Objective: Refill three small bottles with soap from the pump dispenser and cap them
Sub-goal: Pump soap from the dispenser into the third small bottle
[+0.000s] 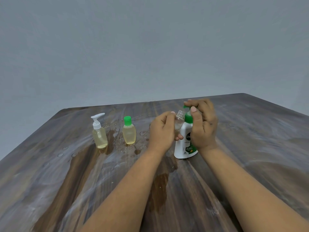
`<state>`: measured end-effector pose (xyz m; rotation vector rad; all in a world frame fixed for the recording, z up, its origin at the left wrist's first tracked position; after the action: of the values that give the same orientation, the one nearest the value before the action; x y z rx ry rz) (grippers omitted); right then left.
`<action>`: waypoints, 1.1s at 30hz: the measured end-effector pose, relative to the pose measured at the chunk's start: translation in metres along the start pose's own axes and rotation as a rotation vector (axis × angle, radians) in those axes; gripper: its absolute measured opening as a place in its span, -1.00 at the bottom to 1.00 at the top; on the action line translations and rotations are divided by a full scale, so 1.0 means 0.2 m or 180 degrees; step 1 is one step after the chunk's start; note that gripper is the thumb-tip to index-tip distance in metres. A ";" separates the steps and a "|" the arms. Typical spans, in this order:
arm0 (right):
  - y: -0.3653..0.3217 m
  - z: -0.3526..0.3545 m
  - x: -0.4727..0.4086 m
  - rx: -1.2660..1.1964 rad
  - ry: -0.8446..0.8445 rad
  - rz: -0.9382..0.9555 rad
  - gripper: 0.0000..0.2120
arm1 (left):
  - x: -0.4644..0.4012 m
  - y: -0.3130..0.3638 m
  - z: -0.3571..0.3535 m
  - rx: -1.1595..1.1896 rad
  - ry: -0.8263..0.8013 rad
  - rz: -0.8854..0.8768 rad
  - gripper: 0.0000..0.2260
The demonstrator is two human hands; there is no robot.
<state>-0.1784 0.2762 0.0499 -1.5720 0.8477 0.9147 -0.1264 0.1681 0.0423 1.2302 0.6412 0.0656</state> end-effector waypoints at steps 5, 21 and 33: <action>0.01 -0.01 -0.01 -0.0038 0.0052 -0.0111 -0.77 | 0.00 0.01 0.00 0.0086 -0.0004 0.0033 -0.69; 0.01 -0.01 -0.01 0.0124 0.0030 -0.0073 -0.68 | 0.00 0.01 0.00 0.0011 -0.0010 0.0036 -0.68; 0.02 0.00 0.00 0.0050 -0.0007 0.0003 -0.72 | 0.01 0.01 0.00 0.0009 0.0012 0.0037 -0.68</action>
<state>-0.1820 0.2752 0.0489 -1.5570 0.8522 0.9083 -0.1254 0.1697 0.0429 1.2368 0.6377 0.0769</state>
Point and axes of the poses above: each hand's wrist, its own x-axis away from the middle knuckle, its own z-axis out of the back of the hand, y = z × x, the point moved 1 cm from there along -x, towards the middle knuckle, and after that the axes turned 14 degrees about -x, right-handed, at the moved point
